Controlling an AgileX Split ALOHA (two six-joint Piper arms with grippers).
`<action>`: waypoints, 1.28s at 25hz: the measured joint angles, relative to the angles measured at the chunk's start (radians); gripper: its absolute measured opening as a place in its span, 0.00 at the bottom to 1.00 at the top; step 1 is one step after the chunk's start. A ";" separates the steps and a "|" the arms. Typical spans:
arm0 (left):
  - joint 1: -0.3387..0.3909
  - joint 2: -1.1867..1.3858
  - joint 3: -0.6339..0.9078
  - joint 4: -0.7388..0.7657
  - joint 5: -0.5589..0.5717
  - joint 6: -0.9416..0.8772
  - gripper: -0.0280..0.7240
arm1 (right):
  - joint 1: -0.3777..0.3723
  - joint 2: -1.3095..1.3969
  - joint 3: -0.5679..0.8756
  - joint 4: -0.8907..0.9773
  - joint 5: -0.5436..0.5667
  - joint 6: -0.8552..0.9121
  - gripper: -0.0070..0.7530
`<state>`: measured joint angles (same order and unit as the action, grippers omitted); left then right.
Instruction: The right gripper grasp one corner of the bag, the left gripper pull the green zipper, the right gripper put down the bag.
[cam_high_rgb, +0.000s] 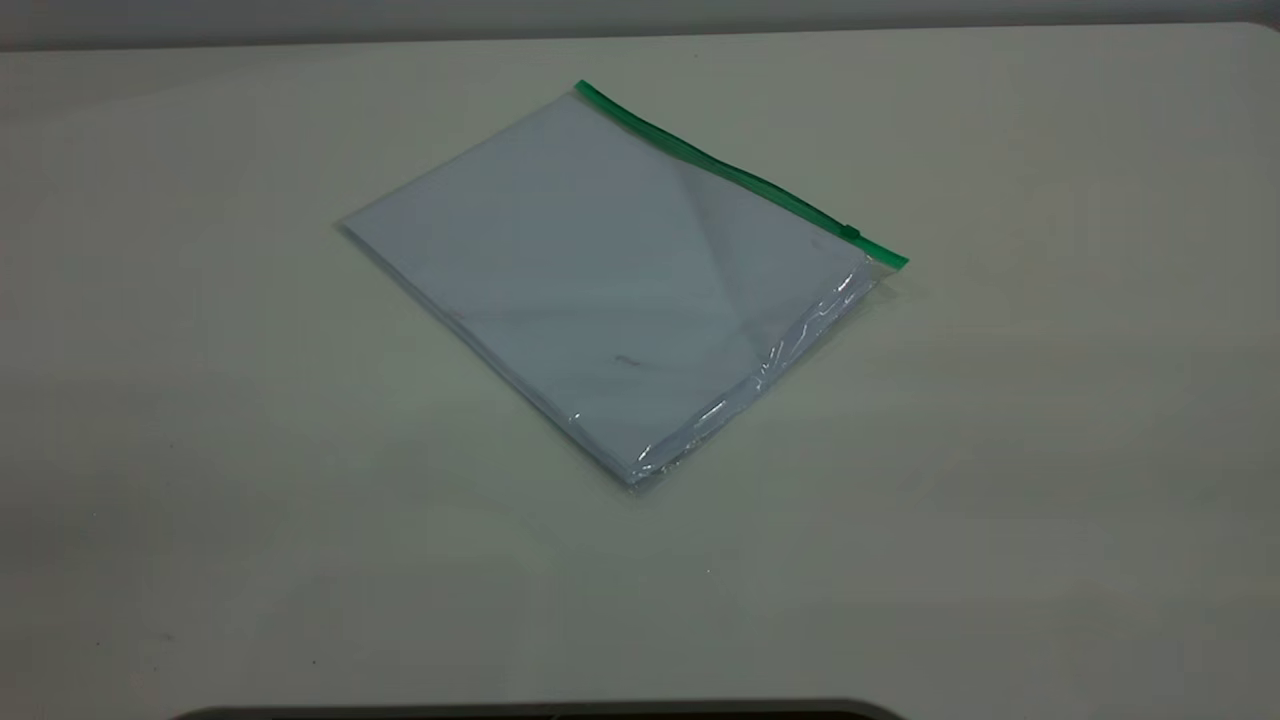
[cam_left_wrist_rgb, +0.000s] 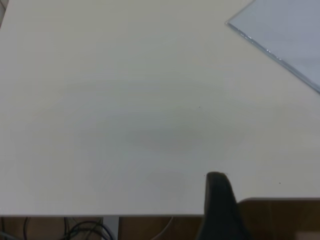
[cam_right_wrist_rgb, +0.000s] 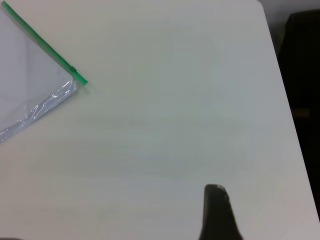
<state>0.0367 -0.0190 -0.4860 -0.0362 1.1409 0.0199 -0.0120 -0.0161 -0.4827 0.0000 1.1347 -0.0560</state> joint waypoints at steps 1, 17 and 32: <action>0.000 0.000 0.000 0.000 0.000 0.000 0.77 | 0.000 0.000 0.000 0.000 0.000 0.000 0.70; 0.000 0.000 0.000 0.000 0.001 0.003 0.77 | 0.000 0.000 0.000 0.000 0.000 0.000 0.70; 0.000 0.694 -0.263 0.044 -0.291 -0.041 0.77 | 0.000 0.460 -0.167 0.099 -0.212 0.010 0.70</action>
<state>0.0367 0.6750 -0.7492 0.0077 0.8498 -0.0212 -0.0120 0.4441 -0.6500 0.0990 0.9222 -0.0462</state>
